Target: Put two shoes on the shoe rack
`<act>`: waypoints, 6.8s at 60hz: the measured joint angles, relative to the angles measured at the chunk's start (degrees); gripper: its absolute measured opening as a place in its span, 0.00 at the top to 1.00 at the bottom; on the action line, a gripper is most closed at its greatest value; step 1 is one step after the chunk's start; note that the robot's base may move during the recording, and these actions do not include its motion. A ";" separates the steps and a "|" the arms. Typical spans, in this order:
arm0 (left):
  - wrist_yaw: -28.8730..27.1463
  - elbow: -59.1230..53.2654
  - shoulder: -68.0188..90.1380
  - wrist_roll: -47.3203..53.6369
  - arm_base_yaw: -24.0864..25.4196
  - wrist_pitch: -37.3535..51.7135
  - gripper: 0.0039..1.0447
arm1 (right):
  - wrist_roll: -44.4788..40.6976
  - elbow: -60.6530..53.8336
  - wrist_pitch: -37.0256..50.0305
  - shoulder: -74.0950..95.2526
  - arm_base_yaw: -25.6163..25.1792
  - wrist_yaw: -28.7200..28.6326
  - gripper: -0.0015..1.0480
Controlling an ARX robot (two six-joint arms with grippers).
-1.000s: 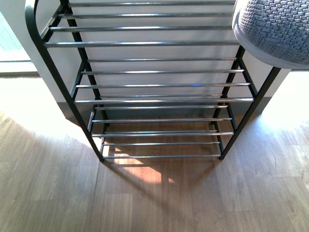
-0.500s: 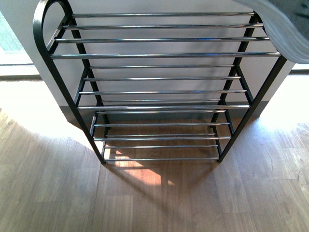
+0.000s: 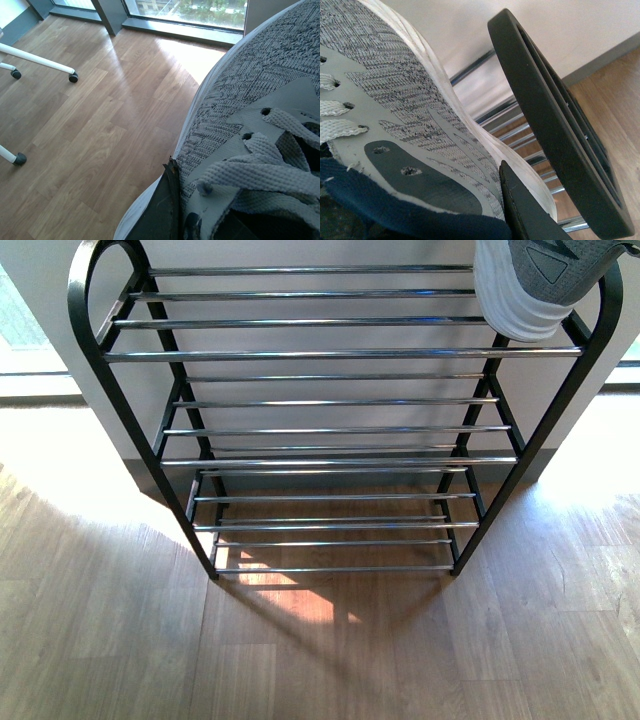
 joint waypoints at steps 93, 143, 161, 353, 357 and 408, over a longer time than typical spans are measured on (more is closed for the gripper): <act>-0.07 0.00 0.00 0.00 0.00 0.00 0.99 | -39.08 -52.61 56.65 -34.64 -4.22 6.14 0.63; -0.02 0.00 0.00 0.00 0.00 0.00 0.99 | -40.26 -80.87 58.53 -60.96 -4.33 6.36 0.98; -0.02 0.00 0.00 0.00 0.00 0.00 0.99 | -40.26 -84.94 52.13 -71.34 -4.33 6.36 0.98; 27.67 85.88 71.45 -34.60 -13.27 -23.08 0.99 | -40.37 -87.65 12.98 -114.71 -4.28 6.54 0.09; 28.11 88.15 72.98 -34.71 -13.33 -24.15 0.99 | -40.37 -87.65 12.98 -114.71 -4.28 6.54 0.09; 19.08 47.71 37.88 -23.21 -14.88 5.75 0.19 | -40.37 -87.65 12.98 -114.71 -4.28 6.54 0.09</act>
